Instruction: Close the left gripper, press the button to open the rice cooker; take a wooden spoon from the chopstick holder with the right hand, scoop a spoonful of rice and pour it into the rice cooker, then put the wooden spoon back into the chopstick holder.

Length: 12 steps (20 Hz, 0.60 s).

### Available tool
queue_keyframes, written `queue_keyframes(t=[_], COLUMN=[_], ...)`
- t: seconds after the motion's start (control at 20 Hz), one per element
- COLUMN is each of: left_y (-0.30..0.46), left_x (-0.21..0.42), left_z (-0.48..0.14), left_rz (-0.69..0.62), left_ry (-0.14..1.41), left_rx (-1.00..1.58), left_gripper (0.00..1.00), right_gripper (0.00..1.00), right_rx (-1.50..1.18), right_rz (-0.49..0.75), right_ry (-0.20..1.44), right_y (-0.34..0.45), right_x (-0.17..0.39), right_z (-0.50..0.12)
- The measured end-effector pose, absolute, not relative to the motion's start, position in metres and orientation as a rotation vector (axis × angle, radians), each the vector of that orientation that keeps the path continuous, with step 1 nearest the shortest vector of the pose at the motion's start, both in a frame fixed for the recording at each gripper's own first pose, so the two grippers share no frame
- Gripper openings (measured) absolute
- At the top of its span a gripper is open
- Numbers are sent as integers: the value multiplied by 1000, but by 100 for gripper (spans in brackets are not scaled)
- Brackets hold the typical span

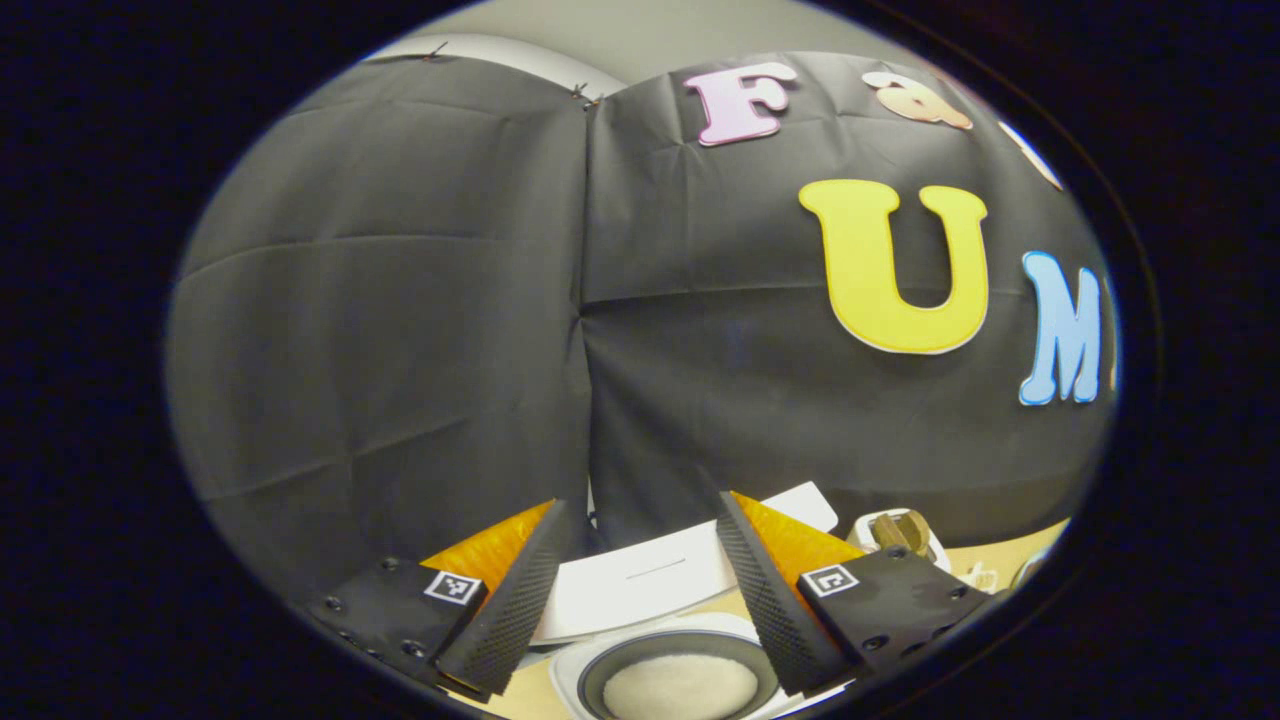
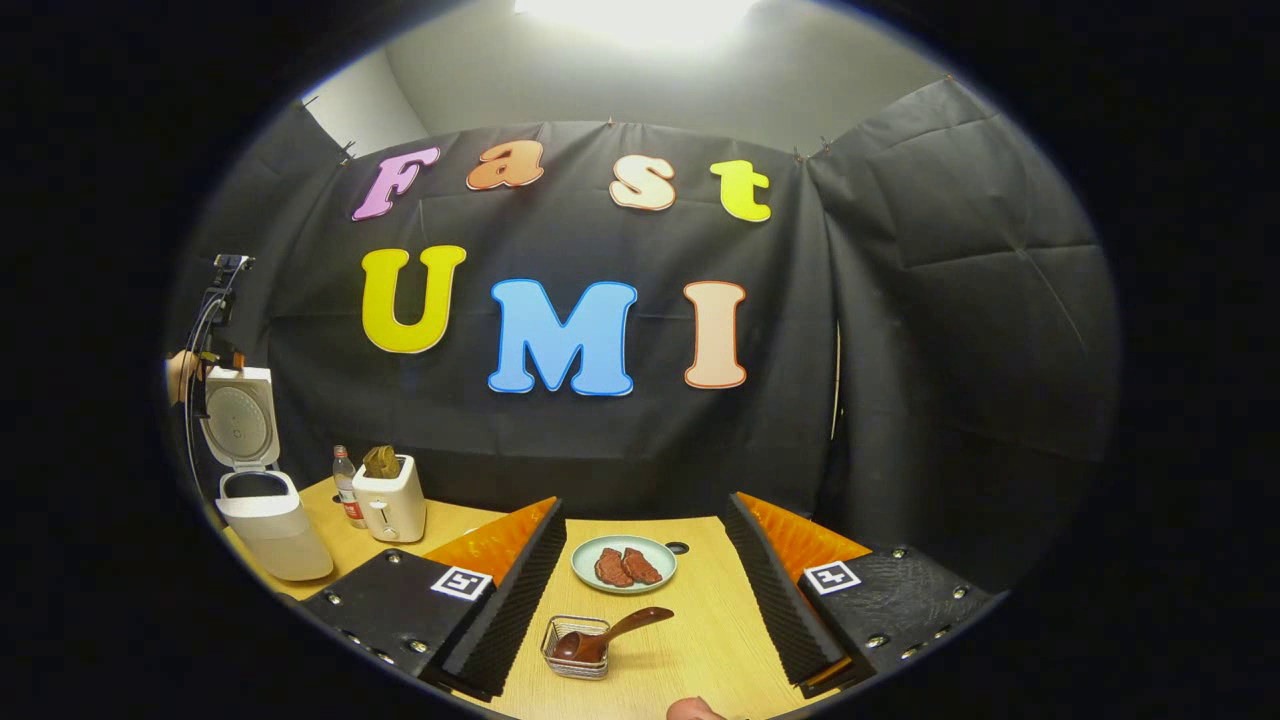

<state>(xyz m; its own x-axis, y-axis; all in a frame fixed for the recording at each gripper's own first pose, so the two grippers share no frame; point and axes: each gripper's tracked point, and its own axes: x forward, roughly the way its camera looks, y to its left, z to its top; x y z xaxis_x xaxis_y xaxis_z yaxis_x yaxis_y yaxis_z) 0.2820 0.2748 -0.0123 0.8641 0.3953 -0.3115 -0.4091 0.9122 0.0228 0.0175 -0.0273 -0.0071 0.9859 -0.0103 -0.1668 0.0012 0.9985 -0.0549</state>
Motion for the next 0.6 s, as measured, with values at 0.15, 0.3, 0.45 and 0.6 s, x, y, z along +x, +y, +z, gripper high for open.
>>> queue_keyframes(t=[0.15,0.3,0.45,0.6], left_y=[270,258,244,229], left_x=[278,269,257,244], left_z=[-16,-19,-24,-30], left_rz=[410,400,382,359], left_ry=[341,358,369,380], left_rx=[-50,-62,-73,-93], left_gripper=[100,100,100,100], right_gripper=[98,98,98,98], right_rx=[-62,-80,-106,-99], right_rz=[10,23,27,39], right_ry=[173,167,152,143], right_y=[-24,-22,-23,-19], right_x=[17,16,16,16], right_z=[-9,-9,-5,-3])
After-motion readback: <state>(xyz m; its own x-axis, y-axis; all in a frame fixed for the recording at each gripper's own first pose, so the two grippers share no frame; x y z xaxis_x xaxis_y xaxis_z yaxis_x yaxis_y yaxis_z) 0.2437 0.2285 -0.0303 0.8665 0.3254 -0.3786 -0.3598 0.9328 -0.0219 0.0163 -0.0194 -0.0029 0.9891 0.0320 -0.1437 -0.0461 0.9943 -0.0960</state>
